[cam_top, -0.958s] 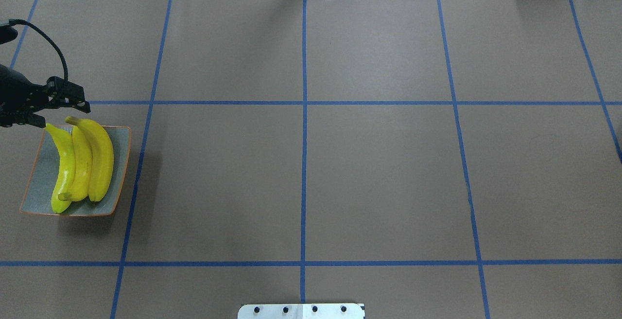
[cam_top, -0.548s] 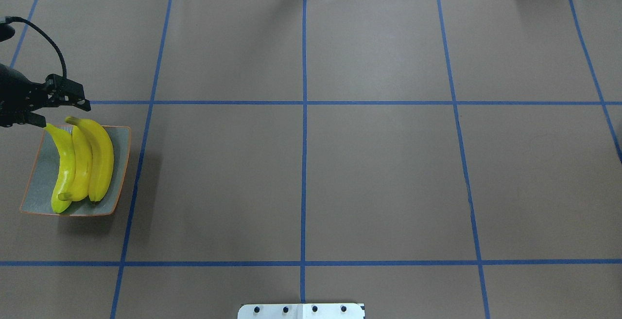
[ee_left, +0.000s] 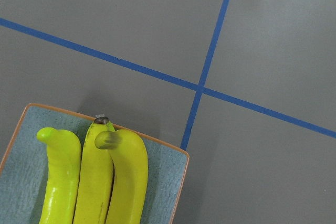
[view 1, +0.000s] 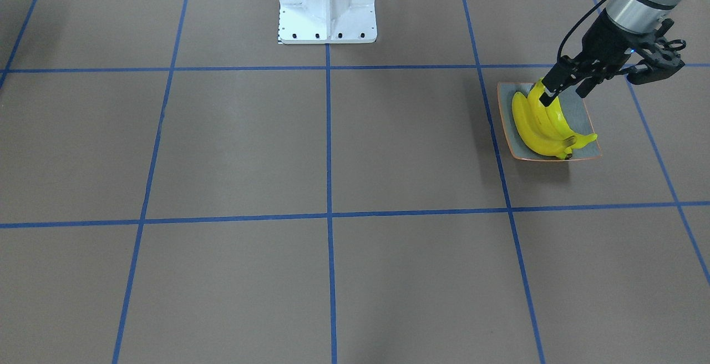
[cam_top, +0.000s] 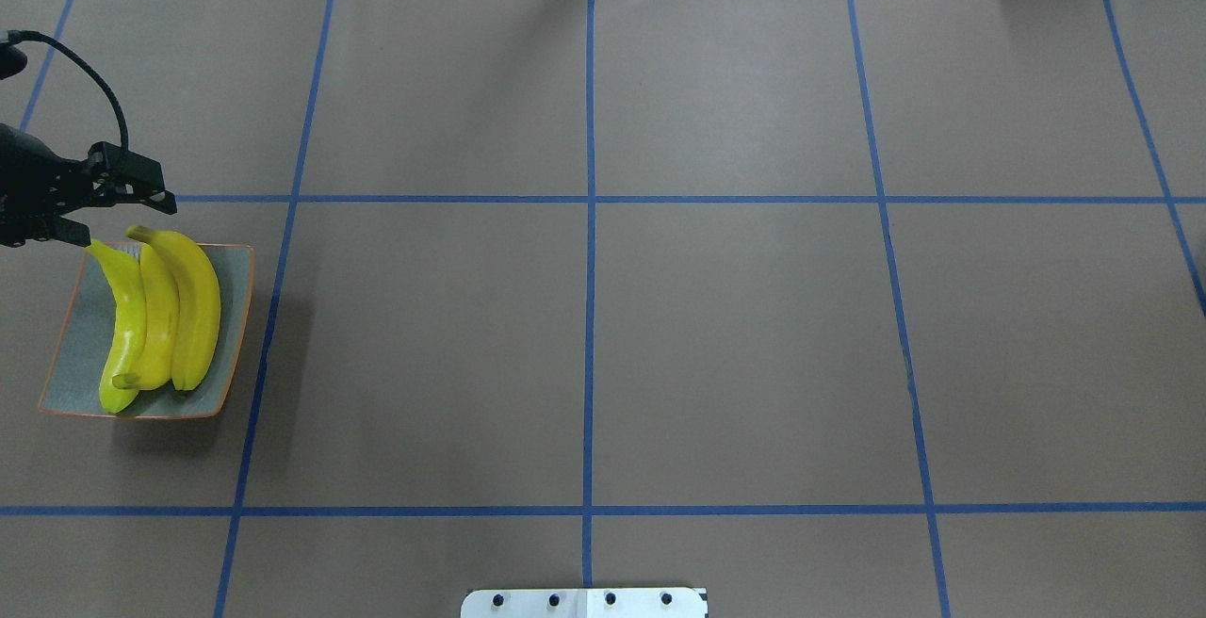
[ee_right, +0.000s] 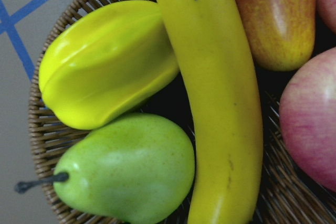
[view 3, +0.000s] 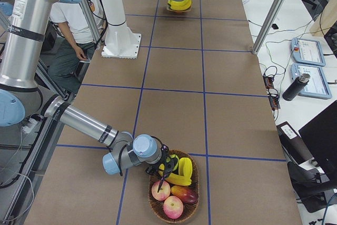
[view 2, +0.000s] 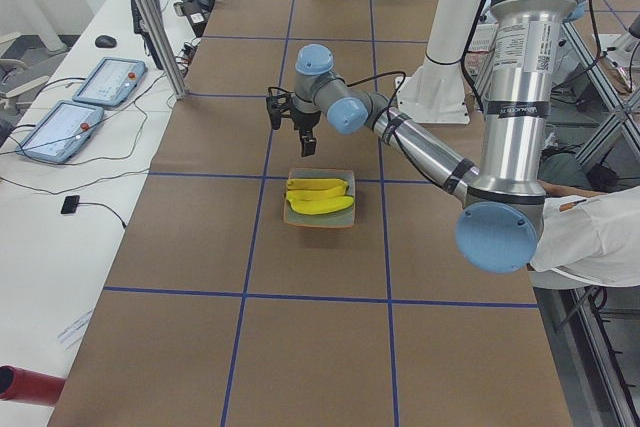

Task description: Transfer all bananas from basket to plate

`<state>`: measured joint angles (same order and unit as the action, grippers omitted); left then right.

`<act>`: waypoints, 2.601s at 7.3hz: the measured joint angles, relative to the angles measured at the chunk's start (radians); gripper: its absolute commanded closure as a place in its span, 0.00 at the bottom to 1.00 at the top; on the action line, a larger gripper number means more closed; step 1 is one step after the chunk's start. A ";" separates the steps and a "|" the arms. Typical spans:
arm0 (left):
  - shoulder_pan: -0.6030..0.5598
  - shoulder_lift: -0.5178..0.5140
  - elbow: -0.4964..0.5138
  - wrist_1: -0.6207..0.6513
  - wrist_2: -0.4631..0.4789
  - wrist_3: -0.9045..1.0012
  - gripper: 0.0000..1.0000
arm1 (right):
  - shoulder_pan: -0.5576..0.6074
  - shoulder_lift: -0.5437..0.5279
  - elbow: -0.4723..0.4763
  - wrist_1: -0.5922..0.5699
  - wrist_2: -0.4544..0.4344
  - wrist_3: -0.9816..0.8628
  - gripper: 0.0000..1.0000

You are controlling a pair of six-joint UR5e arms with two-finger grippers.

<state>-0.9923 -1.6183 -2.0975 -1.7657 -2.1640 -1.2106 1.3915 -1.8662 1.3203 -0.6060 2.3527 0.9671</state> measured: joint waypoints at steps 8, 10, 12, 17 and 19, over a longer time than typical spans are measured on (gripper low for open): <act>0.000 -0.046 -0.006 -0.003 -0.004 -0.082 0.00 | 0.008 -0.004 0.003 -0.001 0.051 -0.066 1.00; 0.000 -0.052 -0.006 -0.003 -0.009 -0.091 0.00 | 0.026 -0.005 0.005 -0.001 0.087 -0.089 1.00; 0.000 -0.060 -0.006 -0.003 -0.011 -0.101 0.00 | 0.061 -0.004 0.006 -0.034 0.095 -0.164 1.00; 0.004 -0.106 -0.009 -0.001 -0.044 -0.185 0.00 | 0.206 -0.002 0.181 -0.324 0.097 -0.424 1.00; 0.009 -0.175 0.008 -0.002 -0.045 -0.249 0.00 | 0.228 -0.006 0.251 -0.366 0.097 -0.469 1.00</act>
<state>-0.9831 -1.7937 -2.0898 -1.7675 -2.2088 -1.4593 1.6200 -1.8718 1.5711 -0.9720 2.4498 0.4984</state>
